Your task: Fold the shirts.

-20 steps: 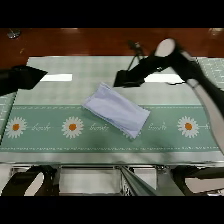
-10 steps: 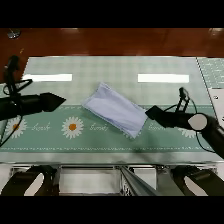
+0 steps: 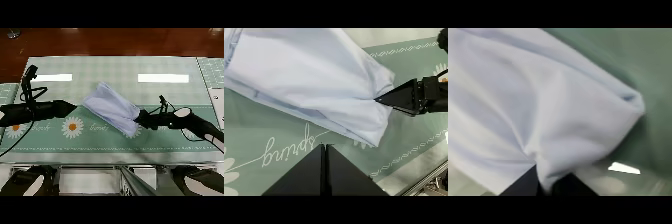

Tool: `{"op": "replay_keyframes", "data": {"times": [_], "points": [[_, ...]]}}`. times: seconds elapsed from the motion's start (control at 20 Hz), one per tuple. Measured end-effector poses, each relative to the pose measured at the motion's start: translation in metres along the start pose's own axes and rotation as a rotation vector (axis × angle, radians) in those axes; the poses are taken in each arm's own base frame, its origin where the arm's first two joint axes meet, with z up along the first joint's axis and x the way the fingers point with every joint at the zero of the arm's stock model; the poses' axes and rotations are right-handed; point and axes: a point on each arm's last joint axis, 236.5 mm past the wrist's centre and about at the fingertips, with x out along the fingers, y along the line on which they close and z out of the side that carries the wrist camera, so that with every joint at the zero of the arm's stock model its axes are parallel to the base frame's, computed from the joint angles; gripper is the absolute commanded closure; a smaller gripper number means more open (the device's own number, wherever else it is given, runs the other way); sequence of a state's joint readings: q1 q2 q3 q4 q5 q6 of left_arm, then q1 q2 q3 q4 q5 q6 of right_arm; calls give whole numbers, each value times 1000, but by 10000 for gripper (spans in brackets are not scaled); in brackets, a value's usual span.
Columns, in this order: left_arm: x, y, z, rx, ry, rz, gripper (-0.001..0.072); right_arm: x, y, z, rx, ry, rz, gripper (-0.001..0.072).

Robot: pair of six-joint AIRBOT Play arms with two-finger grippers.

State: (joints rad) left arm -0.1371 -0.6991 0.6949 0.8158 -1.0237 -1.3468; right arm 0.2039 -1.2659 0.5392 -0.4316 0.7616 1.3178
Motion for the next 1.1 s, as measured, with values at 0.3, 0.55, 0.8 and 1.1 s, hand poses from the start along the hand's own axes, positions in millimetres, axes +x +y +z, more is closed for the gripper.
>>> {"op": "replay_keyframes", "data": {"times": [0.3, 0.55, 0.8, 1.1], "points": [[1, -1, 2, 0, -11, -3, 676, -50, 145, 59, -343, -57, 188, 688], [1, -2, 0, 0, -1, -6, 675, -148, 217, 121, -505, -252, 115, 688], [1, -2, -2, 0, 6, -7, 676, -257, 189, 167, -443, -392, -20, 688], [1, -2, -3, -1, 10, -8, 676, -379, 79, 180, -149, -526, -181, 688]]}}
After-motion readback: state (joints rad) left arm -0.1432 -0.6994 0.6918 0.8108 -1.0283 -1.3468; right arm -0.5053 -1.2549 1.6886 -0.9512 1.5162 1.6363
